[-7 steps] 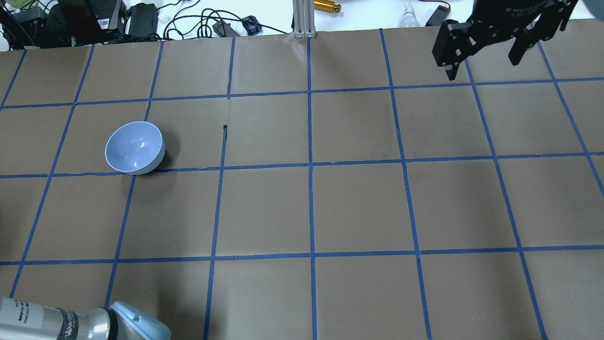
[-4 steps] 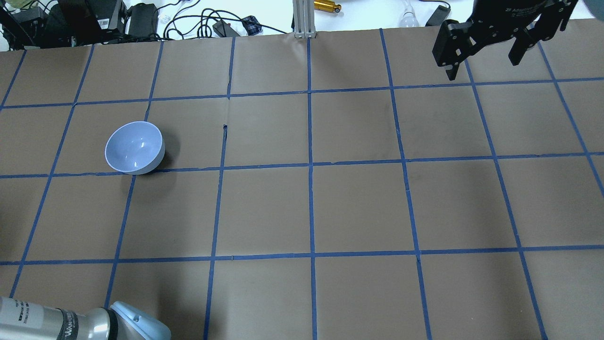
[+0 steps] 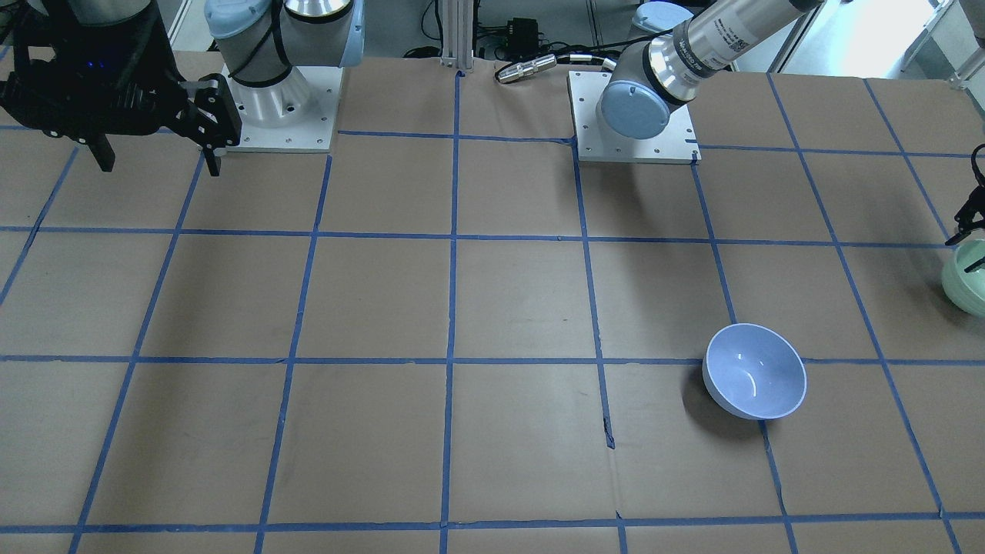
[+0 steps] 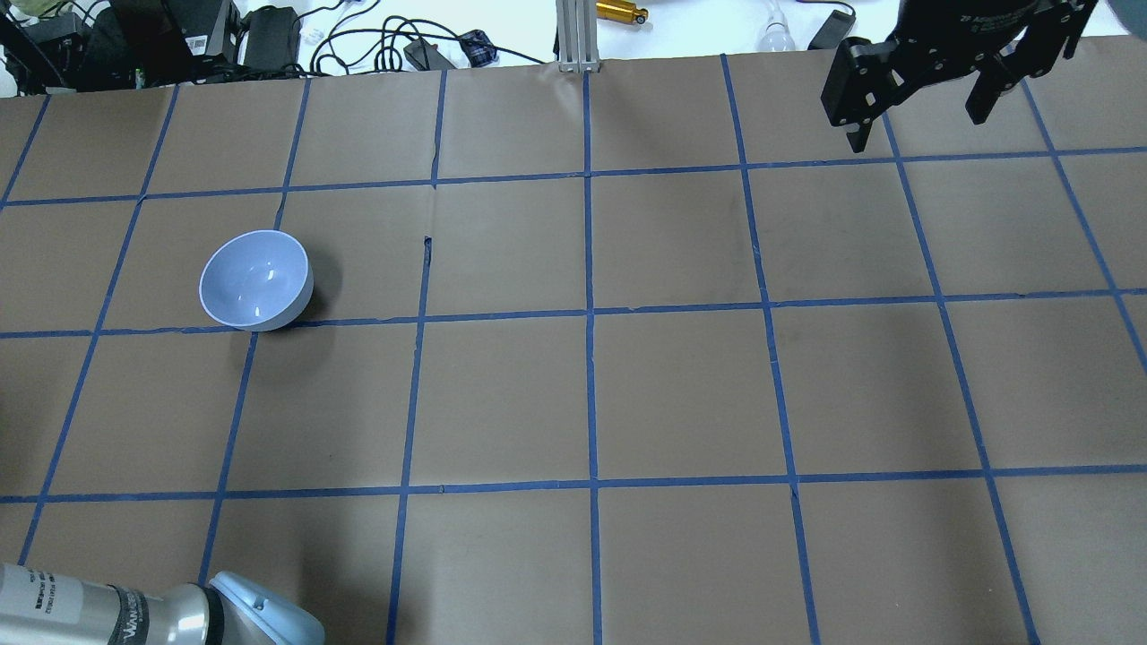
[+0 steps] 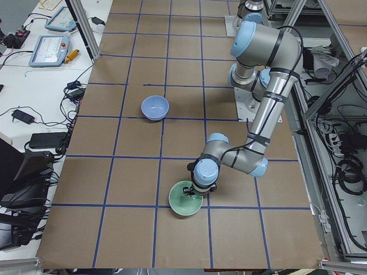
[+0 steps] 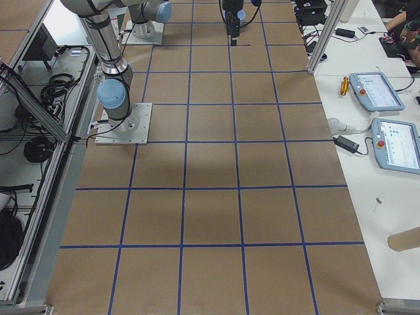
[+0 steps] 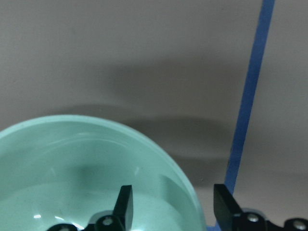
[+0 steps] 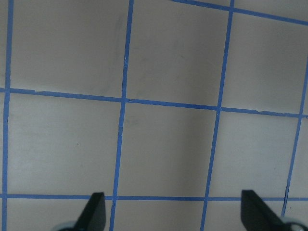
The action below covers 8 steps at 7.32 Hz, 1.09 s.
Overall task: Stack green bowl on blue bowl
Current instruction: 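Close the left gripper on the mint green bowl rim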
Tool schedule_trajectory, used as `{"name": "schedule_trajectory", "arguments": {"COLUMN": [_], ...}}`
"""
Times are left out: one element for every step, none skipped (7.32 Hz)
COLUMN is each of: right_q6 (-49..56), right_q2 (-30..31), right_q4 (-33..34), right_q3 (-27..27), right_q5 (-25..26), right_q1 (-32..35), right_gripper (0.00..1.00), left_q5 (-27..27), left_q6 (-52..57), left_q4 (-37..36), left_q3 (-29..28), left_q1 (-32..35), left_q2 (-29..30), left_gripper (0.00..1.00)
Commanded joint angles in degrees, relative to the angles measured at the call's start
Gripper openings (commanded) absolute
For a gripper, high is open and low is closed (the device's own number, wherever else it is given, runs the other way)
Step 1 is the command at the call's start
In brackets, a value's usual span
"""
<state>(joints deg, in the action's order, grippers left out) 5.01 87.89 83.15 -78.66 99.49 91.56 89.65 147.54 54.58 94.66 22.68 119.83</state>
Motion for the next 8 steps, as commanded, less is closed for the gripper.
{"name": "schedule_trajectory", "arguments": {"right_q6": [0.0, 0.0, 0.0, 0.0, 0.0, 0.0, 0.0, 0.0], "right_q2": [0.0, 0.0, 0.0, 0.0, 0.0, 0.0, 0.0, 0.0], "right_q4": [0.0, 0.0, 0.0, 0.0, 0.0, 0.0, 0.0, 0.0], "right_q3": [0.0, 0.0, 0.0, 0.0, 0.0, 0.0, 0.0, 0.0], "right_q5": [0.0, 0.0, 0.0, 0.0, 0.0, 0.0, 0.0, 0.0], "right_q1": [-0.1, -0.1, 0.0, 0.0, 0.0, 0.0, 0.0, -0.1], "right_gripper": [1.0, 1.0, 1.0, 1.0, 1.0, 1.0, 1.0, 1.0], "left_q5": [0.0, 0.0, 0.1, 0.1, 0.1, 0.1, 0.1, 0.1], "left_q6": [0.0, 0.0, 0.0, -0.1, 0.0, 0.0, 0.0, 0.0], "left_q4": [0.0, 0.0, 0.0, 0.0, 0.0, 0.0, 0.0, 0.1], "left_q3": [0.0, 0.0, 0.0, 0.0, 0.0, 0.0, 0.0, 0.0], "left_q1": [0.0, 0.0, 0.0, 0.0, 0.0, -0.1, -0.1, 0.0], "left_q2": [0.0, 0.0, -0.2, -0.4, -0.4, -0.4, -0.5, -0.6], "left_gripper": [0.38, 0.3, 0.24, 0.21, 0.15, 0.1, 0.08, 0.05]}}
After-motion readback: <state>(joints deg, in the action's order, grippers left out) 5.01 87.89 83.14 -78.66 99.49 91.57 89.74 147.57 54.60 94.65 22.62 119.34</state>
